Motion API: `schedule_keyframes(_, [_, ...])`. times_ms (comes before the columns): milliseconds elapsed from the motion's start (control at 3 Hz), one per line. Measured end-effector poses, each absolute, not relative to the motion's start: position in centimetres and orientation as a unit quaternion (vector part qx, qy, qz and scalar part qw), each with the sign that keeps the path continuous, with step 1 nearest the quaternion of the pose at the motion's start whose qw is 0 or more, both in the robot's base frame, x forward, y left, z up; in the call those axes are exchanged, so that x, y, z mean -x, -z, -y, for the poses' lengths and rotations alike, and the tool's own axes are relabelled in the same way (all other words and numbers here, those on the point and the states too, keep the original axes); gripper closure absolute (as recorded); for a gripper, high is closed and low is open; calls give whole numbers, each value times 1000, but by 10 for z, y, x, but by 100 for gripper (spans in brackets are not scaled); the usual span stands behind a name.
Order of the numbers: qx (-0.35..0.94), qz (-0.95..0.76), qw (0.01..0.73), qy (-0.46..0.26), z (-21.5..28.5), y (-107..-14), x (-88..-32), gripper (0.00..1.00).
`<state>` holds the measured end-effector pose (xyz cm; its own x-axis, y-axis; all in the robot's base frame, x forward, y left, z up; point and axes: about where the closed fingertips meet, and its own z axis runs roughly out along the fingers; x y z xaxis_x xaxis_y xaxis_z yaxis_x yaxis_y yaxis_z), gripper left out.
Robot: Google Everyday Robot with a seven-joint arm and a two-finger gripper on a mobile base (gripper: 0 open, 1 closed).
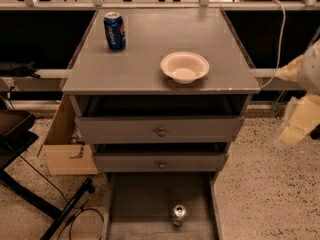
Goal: Pick 7up can from bottom drawer and place on counter
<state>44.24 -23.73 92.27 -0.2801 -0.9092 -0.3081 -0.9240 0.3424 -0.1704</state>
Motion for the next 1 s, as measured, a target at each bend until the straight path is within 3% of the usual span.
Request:
schedule_keyframes(333, [536, -809, 214, -111, 262, -819, -440, 0])
schedule_keyframes(1000, [500, -788, 286, -214, 288, -667, -445, 0])
